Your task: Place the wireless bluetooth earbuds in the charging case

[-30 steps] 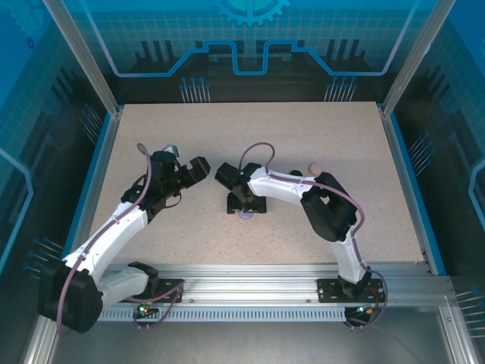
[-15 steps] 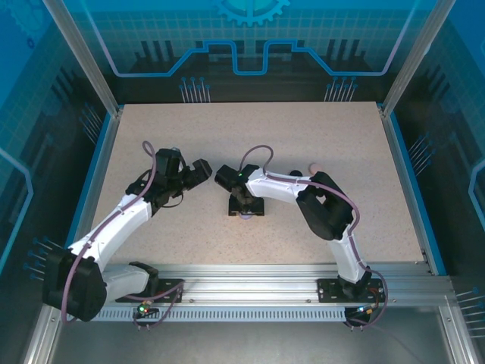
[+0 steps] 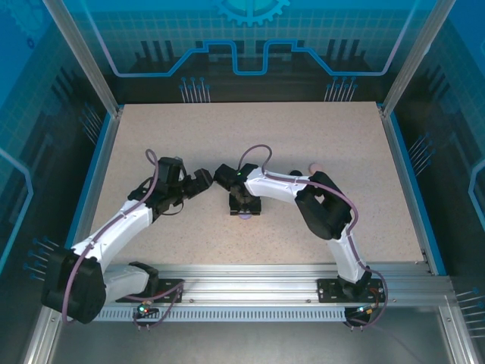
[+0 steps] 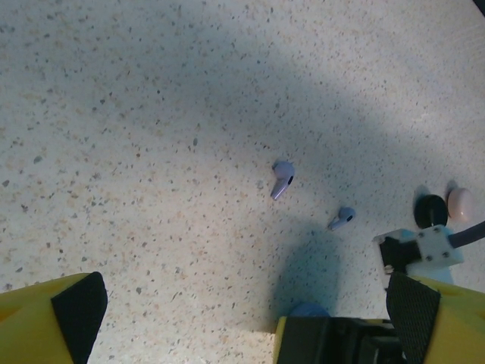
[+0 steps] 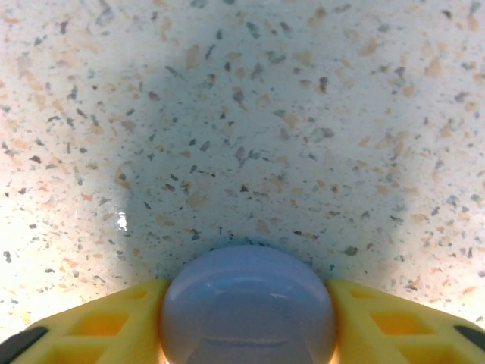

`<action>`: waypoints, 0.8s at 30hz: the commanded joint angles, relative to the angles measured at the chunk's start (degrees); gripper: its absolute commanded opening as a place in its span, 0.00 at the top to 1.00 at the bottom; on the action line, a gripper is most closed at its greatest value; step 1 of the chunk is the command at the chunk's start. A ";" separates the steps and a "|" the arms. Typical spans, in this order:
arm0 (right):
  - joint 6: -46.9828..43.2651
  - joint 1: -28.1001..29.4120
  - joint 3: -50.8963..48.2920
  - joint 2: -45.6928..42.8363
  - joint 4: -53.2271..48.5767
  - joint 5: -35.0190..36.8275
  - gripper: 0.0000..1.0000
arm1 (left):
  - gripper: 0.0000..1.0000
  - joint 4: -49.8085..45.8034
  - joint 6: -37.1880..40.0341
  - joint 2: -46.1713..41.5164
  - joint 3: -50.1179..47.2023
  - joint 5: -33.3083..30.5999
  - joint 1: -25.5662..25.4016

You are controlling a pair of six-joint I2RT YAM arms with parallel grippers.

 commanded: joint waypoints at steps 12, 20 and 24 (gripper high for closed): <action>3.58 -4.25 -4.77 -11.06 4.09 -0.86 0.65 | 0.01 19.73 -0.69 -3.21 -9.87 11.63 0.28; 12.68 -11.94 -7.59 -17.72 9.89 -6.06 0.65 | 0.01 36.88 -2.45 -1.47 -14.45 16.97 -0.11; 19.11 -13.73 -6.93 -17.91 12.47 -8.57 0.65 | 0.01 45.47 -2.56 1.53 -15.78 17.16 -1.44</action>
